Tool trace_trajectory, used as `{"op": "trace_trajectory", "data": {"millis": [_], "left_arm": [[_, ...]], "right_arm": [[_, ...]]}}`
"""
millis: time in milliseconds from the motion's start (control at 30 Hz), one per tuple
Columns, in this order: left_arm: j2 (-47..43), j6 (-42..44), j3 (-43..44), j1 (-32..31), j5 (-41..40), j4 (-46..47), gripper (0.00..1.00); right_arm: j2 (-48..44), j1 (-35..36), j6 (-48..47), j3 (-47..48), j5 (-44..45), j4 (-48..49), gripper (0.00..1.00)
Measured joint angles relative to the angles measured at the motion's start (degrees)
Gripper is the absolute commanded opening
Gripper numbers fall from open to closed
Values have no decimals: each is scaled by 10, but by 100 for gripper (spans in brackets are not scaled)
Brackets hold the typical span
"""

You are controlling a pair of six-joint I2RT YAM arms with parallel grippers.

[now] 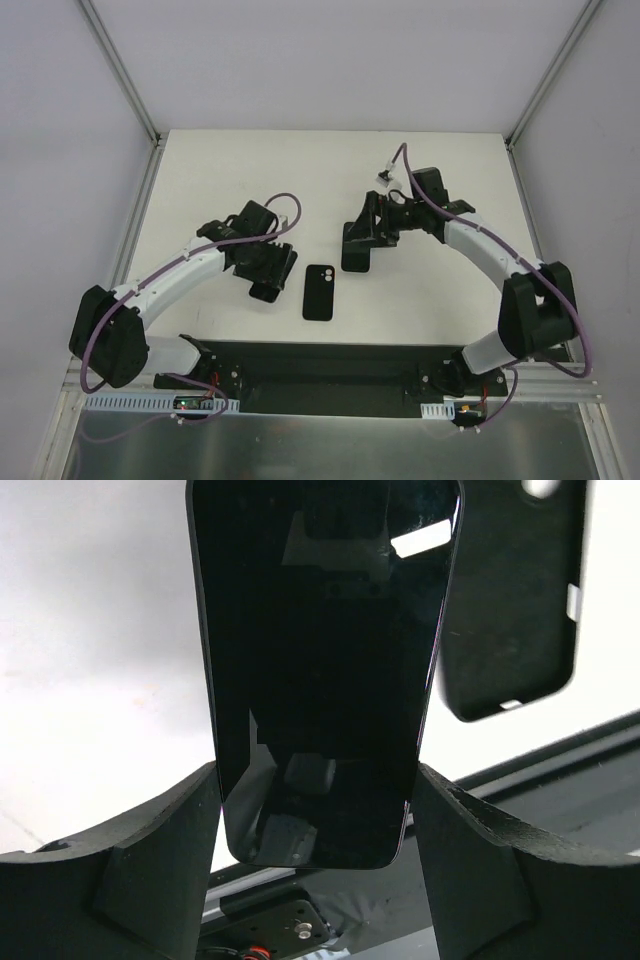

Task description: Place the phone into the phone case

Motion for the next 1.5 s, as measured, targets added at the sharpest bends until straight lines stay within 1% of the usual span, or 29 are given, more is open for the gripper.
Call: {"op": "trace_trajectory", "data": {"millis": [133, 167, 233, 367, 533, 567, 633, 700, 733, 767, 800, 833, 900, 933, 967, 1000, 1033, 1100, 1133, 1200, 1233, 1300, 1400, 1467, 1500], "left_arm": [[-1, 18, 20, -60, 10, 1, 46], [-2, 22, 24, -70, 12, 3, 45], [-8, 31, 28, -90, 22, 9, 45], [-19, 45, 28, -108, 36, 15, 45], [-40, 64, 27, -122, 51, 23, 46], [-45, 68, 26, -126, 54, 25, 46], [-54, 73, 26, -130, 58, 26, 46], [-60, 79, 25, -130, 65, 29, 46], [-62, 82, 23, -130, 67, 33, 45], [-63, 83, 22, -130, 67, 35, 45], [-63, 84, 19, -130, 67, 37, 45], [-64, 85, 16, -130, 67, 37, 45], [-64, 87, 11, -130, 68, 37, 45], [-64, 88, 9, -130, 68, 37, 46], [-64, 90, 8, -130, 68, 36, 46], [-64, 90, 7, -130, 68, 36, 48], [-64, 92, 7, -130, 68, 36, 48], [-65, 95, 7, -130, 68, 35, 50], [-66, 96, 7, -130, 68, 34, 54], [-70, 98, 6, -133, 67, 33, 61], [-73, 99, 4, -134, 67, 33, 72], [-79, 99, 2, -134, 65, 33, 81], [-98, 100, 2, -133, 63, 37, 89], [-120, 101, 3, -133, 56, 36, 92], [-126, 102, 4, -133, 54, 34, 92]], "right_arm": [[74, 30, 7, 24, -49, 2, 82], [90, 41, 9, 32, -59, 1, 79], [118, 66, 12, 52, -74, 0, 77], [166, 96, 17, 87, -99, 2, 74], [211, 96, 17, 101, -118, 0, 70], [219, 96, 17, 102, -120, -1, 68], [230, 96, 19, 103, -120, 0, 67], [234, 98, 26, 103, -121, 3, 62], [234, 100, 30, 103, -122, 7, 59], [234, 101, 33, 103, -124, 12, 53], [234, 103, 37, 103, -127, 19, 49], [234, 105, 41, 102, -130, 26, 42], [234, 107, 51, 99, -136, 41, 34], [234, 108, 57, 95, -138, 49, 24], [234, 109, 61, 91, -141, 56, 20], [234, 109, 67, 84, -144, 65, 15], [234, 109, 74, 78, -149, 74, 8], [234, 109, 92, 63, -155, 98, 4], [233, 109, 107, 54, -162, 114, 2], [230, 107, 132, 37, -170, 143, 2], [228, 106, 142, 30, -172, 153, 2], [221, 106, 158, 21, -173, 169, 1], [203, 94, 178, -4, -162, 195, 1], [188, 71, 191, -29, -150, 203, 2], [179, 58, 196, -39, -146, 203, 1]]}}
